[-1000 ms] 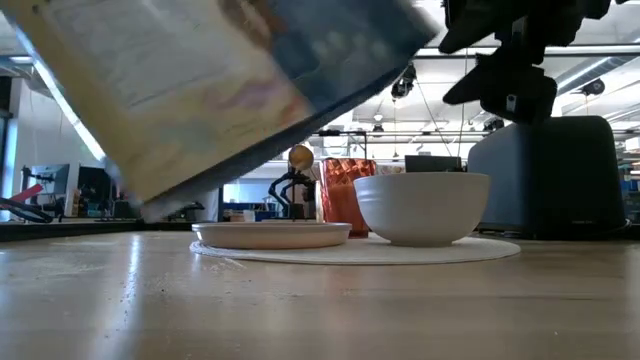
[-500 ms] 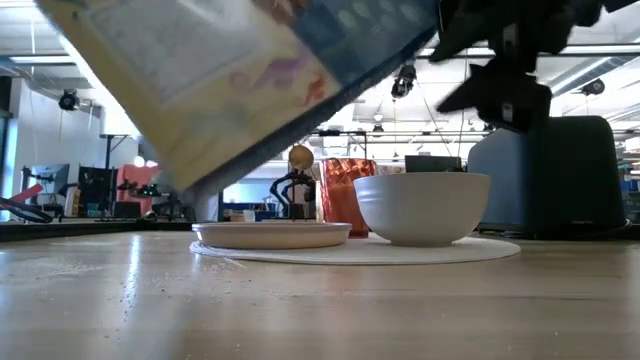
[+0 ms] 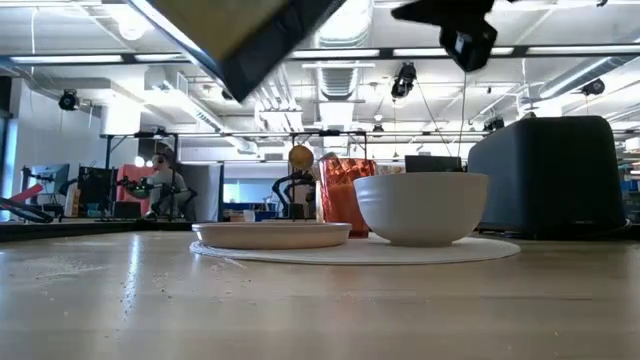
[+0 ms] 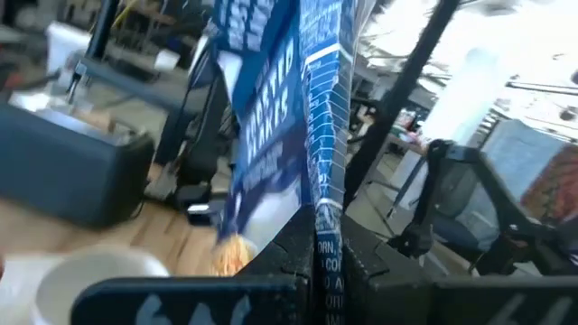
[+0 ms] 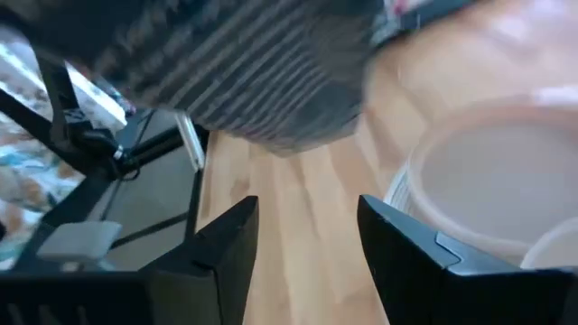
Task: Arrange a breakfast setting
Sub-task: Pour the cereal from the cereal box into the white bowl
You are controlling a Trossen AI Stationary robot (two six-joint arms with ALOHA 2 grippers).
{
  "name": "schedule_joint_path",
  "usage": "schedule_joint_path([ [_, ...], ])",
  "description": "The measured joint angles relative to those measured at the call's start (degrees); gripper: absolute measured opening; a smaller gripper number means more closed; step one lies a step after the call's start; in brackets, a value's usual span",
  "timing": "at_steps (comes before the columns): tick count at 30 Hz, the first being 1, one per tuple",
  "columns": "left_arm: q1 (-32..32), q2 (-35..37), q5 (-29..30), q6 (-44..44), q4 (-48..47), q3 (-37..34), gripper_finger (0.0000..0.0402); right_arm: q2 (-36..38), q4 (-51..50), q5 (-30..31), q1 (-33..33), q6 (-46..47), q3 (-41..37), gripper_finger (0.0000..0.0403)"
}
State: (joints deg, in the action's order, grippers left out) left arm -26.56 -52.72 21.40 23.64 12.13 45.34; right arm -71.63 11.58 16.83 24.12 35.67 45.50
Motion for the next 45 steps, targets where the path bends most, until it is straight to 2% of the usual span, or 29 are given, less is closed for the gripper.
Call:
schedule_joint_path([
  [5,-0.92,-0.46,-0.36,-4.24,-0.17,3.07,0.0,1.73,2.13,2.84,0.0,-10.49,0.02,0.0194],
  [13,-0.88,-1.99,-0.36,-8.17,-0.24,6.45,0.0,-0.05,8.91,2.7,0.0,-25.8,0.04,0.0231],
  [19,-0.81,-3.81,-0.3,-10.57,0.04,9.07,0.0,-1.26,12.74,2.67,-0.02,-30.71,0.07,0.0256],
  [26,-0.81,-6.36,-0.34,-11.66,-0.14,10.44,0.0,-1.26,17.17,2.23,-0.02,-34.77,0.07,0.0267],
  [36,0.13,-6.72,-0.29,-14.27,0.96,11.39,0.0,-1.26,22.99,-5.43,-0.02,-35.42,0.08,0.0267],
  [45,0.84,-6.7,-0.23,-15.72,1.41,11.39,0.0,-1.26,23.89,-13.98,-0.01,-37.21,2.73,0.0267],
])
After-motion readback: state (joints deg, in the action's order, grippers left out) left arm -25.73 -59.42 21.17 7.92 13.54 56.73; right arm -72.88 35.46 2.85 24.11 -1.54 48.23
